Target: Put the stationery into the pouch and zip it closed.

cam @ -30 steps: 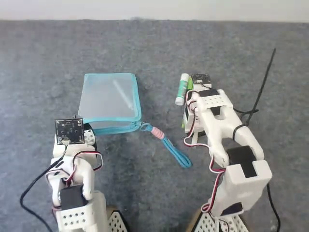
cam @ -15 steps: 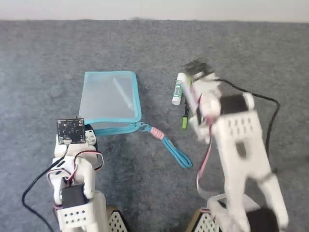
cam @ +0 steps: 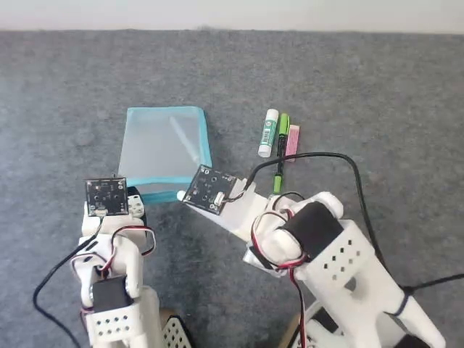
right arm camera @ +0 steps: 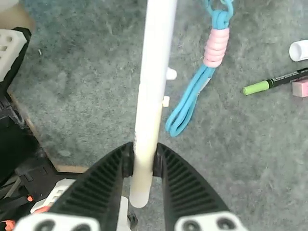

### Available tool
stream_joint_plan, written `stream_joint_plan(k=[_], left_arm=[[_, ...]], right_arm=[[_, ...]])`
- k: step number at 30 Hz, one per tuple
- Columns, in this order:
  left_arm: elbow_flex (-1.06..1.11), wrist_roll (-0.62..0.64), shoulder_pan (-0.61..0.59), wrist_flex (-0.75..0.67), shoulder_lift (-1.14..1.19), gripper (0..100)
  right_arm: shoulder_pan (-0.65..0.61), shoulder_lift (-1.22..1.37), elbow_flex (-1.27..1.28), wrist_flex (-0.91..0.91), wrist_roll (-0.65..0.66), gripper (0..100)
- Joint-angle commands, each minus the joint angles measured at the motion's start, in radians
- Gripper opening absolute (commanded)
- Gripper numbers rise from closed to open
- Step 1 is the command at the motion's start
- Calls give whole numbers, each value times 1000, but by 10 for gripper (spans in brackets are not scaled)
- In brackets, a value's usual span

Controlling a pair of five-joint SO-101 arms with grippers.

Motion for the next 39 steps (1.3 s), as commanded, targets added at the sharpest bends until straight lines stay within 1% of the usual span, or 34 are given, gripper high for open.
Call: stream_joint_plan(k=[1, 4, 7, 17, 22, 26, 29, 32, 37, 39], left_arm=[[-7, 15, 0, -34, -2, 12], [-7, 15, 0, -34, -2, 12], [-7, 15, 0, -34, -2, 12], [4, 15, 0, -38, -2, 12], [5, 15, 0, -38, -2, 12], [5, 15, 2, -38, -2, 12], [4, 9, 55, -32, -2, 12], [4, 8, 110, -32, -2, 12], [2, -21, 132, -35, -2, 12], [2, -23, 147, -34, -2, 12]], right_arm=[[-4, 16, -14, 16, -5, 6], [-4, 104, -21, -41, -35, 6], [-1, 206, -92, -61, -51, 6], [2, 573, -468, -65, -118, 6], [2, 717, -686, -68, -143, 6], [-5, 811, -796, -70, -150, 6], [-8, 857, -842, -105, -212, 6], [-10, 868, -847, -162, -245, 6], [-12, 875, -847, -176, -253, 6], [-12, 869, -847, -174, -276, 6]])
